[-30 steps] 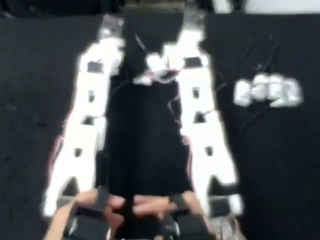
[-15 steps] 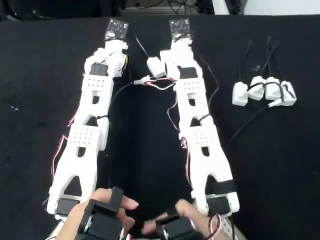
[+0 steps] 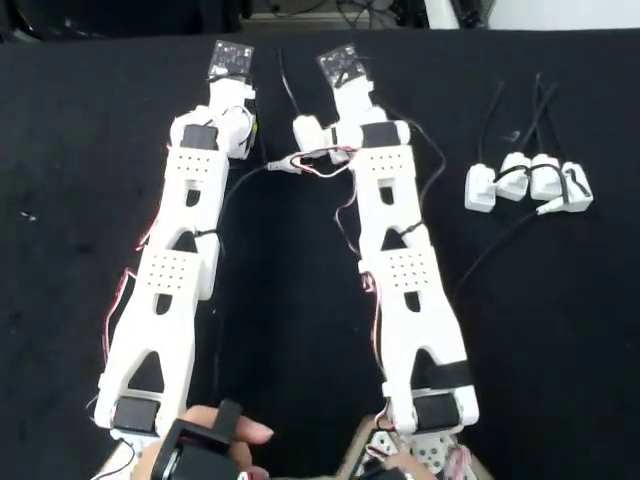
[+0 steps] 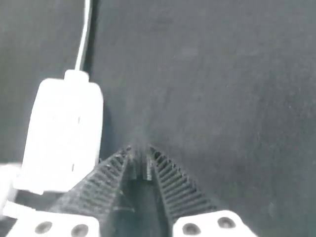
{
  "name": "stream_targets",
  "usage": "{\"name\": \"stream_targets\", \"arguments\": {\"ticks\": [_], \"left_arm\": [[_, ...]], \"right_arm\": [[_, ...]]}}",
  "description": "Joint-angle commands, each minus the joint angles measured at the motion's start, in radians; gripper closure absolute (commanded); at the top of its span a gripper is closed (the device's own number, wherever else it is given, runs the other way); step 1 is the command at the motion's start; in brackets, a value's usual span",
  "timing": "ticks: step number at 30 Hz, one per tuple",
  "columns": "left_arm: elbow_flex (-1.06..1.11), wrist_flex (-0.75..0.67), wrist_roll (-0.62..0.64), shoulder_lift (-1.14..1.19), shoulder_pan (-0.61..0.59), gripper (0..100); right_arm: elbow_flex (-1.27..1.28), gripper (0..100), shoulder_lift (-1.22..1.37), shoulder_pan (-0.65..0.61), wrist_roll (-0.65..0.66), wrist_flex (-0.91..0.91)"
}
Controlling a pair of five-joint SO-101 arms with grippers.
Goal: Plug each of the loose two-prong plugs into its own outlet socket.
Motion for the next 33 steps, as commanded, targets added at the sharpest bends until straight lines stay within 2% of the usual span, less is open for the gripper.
{"name": "stream_targets", "arguments": {"ticks": [1, 3, 6, 11, 15, 20, 27, 33], "left_arm": [[-0.056, 0.069, 0.011, -0.091, 0.015, 89], [-0.056, 0.077, 0.011, -0.091, 0.015, 89], [-0.058, 0.120, 0.009, -0.094, 0.015, 89], [-0.056, 0.269, 0.009, -0.173, 0.007, 89], [-0.056, 0.364, 0.011, -0.232, -0.008, 96], [-0.058, 0.477, 0.057, -0.282, -0.001, 94], [-0.056, 0.500, 0.066, -0.311, 0.018, 94], [-0.054, 0.503, 0.060, -0.310, 0.015, 94]], "right_arm": [[-0.021, 98.7, -0.107, 0.018, -0.052, 0.157], [-0.018, 98.7, -0.151, 0.031, -0.107, 0.157], [-0.012, 98.6, -0.202, 0.044, -0.158, 0.054], [-0.008, 98.5, -0.216, -0.003, -0.216, 0.017], [-0.010, 98.5, -0.222, -0.014, -0.262, 0.025], [-0.008, 98.5, -0.254, -0.034, -0.218, 0.118], [-0.007, 98.5, -0.237, -0.023, -0.006, -0.018], [-0.013, 98.6, -0.232, -0.021, -0.114, 0.006]]}}
